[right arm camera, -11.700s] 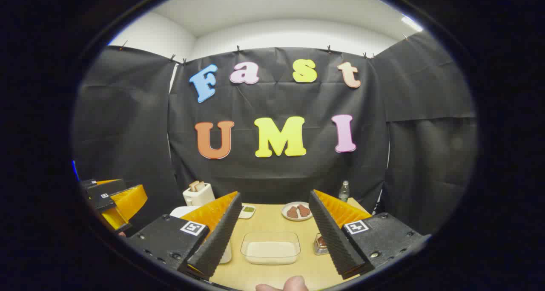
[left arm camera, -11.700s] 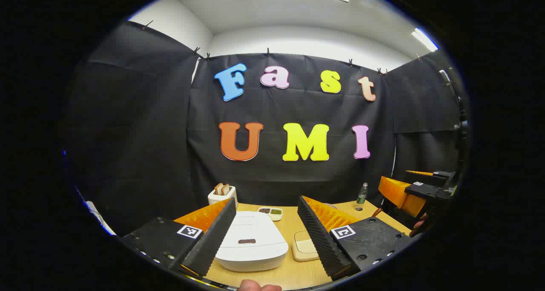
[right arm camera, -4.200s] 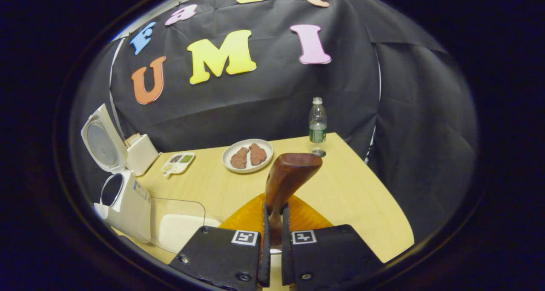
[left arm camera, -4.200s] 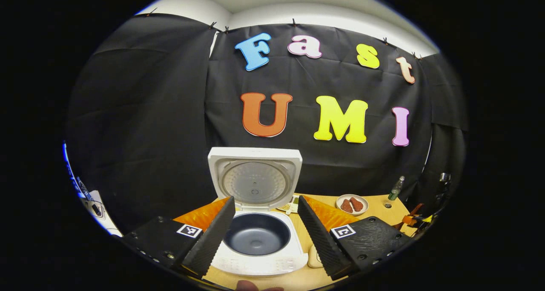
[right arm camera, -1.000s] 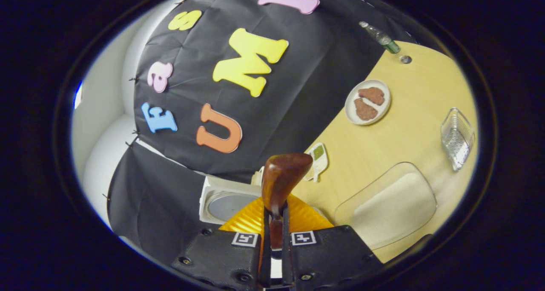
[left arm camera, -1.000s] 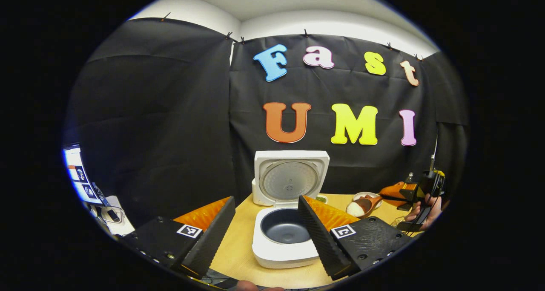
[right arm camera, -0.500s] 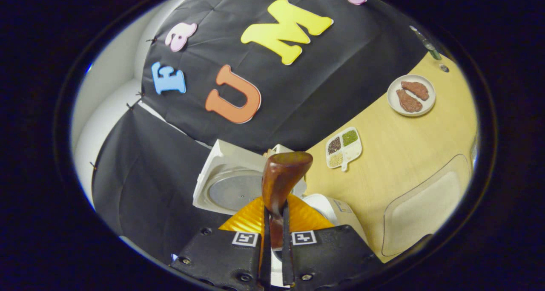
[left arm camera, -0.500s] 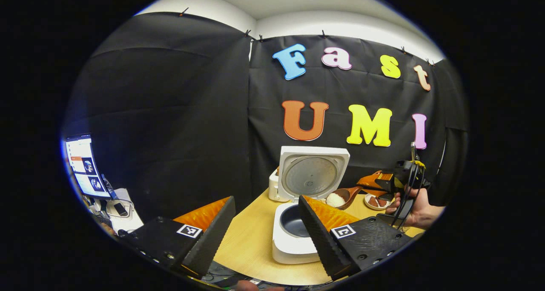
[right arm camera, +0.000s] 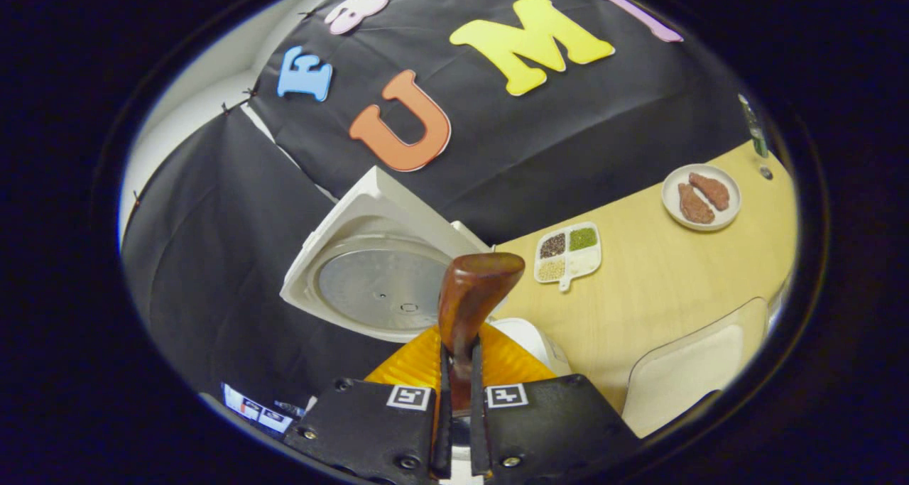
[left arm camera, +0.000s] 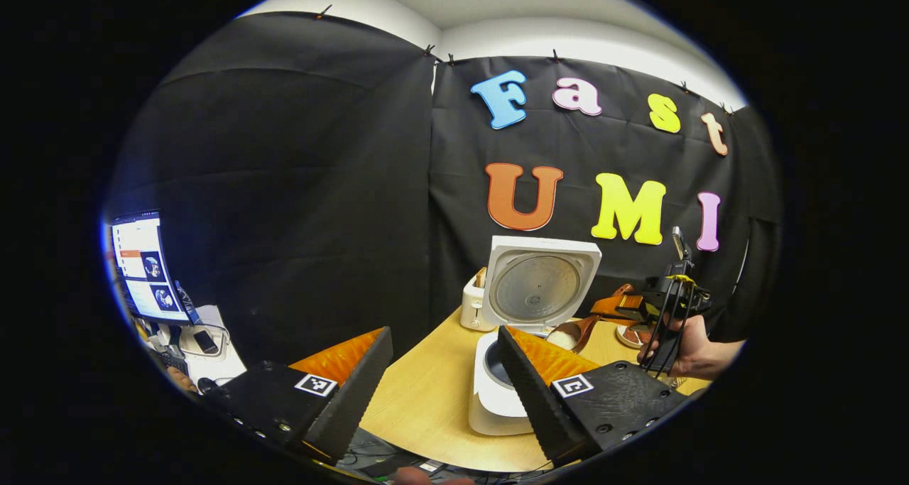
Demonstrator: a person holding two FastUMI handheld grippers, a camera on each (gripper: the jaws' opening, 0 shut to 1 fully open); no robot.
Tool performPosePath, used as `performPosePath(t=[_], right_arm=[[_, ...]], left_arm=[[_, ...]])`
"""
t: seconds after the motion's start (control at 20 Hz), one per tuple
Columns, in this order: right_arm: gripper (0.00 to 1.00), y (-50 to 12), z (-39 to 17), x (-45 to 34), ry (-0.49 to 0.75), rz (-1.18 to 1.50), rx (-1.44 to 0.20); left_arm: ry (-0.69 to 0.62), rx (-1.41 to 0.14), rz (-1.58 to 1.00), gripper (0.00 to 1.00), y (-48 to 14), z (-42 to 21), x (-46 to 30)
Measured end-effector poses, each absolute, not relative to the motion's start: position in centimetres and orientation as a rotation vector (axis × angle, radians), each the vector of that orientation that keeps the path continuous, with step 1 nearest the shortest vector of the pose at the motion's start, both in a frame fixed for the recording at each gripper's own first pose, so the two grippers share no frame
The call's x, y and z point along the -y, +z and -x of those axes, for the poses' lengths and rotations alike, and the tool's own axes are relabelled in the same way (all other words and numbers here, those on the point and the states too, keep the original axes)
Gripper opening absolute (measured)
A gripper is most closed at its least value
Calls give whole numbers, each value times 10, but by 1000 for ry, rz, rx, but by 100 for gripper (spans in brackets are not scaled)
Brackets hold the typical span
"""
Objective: Close the left gripper, press the button to open the rice cooker; take a wooden spoon from the chopstick holder with the right hand, scoop a spoonful of rice and pour it into the rice cooker, then put the wooden spoon back into the chopstick holder.
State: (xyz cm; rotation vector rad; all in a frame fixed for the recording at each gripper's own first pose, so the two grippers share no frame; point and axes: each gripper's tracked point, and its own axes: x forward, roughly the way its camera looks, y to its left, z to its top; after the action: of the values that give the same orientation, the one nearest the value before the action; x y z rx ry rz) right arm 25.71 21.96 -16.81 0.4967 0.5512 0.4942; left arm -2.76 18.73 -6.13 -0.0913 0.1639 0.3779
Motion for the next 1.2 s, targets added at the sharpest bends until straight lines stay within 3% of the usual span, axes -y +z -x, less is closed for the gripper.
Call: performPosePath(t=[0.65,1.2], right_arm=[[16,-159,-252,-241,511,-122,-440],[15,-131,-228,-276,581,343,-220]], left_arm=[[363,-175,112,95,-65,26,-185],[343,-161,111,95,-65,27,-185]])
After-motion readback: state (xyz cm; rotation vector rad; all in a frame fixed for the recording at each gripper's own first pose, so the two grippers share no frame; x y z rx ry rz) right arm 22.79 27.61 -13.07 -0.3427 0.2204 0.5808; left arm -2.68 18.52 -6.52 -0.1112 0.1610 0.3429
